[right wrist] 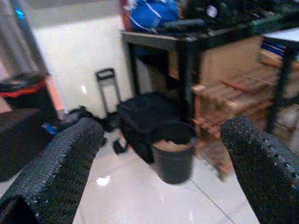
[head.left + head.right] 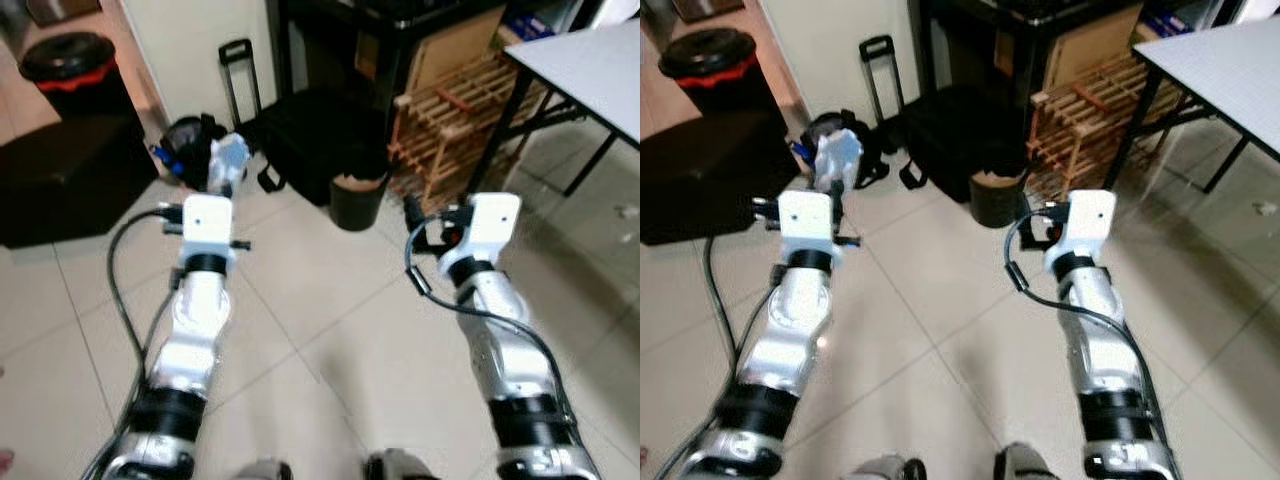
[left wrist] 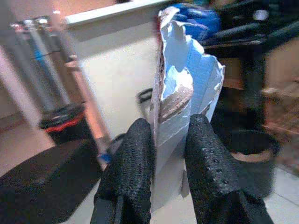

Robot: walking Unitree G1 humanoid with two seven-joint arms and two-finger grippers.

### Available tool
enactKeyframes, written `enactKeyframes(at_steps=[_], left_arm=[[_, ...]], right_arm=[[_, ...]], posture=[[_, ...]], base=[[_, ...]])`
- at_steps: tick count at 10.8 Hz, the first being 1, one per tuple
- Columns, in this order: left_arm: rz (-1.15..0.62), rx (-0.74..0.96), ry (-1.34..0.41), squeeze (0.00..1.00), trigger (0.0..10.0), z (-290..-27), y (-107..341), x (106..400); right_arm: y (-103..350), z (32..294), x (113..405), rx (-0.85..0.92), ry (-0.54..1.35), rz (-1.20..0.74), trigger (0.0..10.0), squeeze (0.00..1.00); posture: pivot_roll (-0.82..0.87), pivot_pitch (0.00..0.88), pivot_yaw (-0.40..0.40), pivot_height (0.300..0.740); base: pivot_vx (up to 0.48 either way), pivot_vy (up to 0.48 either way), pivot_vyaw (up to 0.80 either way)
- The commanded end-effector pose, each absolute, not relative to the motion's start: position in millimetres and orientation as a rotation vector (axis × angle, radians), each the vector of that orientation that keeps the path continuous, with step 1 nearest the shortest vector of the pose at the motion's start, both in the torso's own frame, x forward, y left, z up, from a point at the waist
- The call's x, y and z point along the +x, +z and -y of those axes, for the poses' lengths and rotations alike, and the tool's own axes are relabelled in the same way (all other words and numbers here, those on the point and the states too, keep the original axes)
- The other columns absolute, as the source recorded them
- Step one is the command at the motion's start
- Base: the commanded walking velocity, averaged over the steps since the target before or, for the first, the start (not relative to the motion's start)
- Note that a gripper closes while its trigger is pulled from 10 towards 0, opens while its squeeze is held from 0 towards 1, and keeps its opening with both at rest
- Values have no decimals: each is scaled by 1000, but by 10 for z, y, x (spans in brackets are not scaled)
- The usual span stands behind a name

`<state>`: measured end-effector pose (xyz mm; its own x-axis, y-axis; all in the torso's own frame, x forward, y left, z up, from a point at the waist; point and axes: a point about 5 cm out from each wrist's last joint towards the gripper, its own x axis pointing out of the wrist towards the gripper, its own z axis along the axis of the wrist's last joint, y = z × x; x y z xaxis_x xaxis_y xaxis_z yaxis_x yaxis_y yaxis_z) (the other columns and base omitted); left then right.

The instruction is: Picking trash to rubbish bin

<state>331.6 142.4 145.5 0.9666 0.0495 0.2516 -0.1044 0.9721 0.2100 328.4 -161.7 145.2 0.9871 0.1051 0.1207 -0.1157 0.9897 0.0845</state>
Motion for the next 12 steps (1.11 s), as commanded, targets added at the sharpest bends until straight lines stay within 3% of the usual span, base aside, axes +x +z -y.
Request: enactKeyframes(at_steps=[1, 12], left_arm=[[252, 241, 96, 0, 10000, -1483, 1471, 3313], [241, 245, 97, 0, 10000, -1488, 1458, 3312]], right_arm=[[1489, 1592, 3286, 96, 117, 130, 10000, 0], [1485, 1595, 3277, 105, 114, 128, 10000, 0]], posture=[[-21, 169, 36, 740], [-22, 179, 35, 740]], base=[[341, 0, 0], [342, 0, -73]])
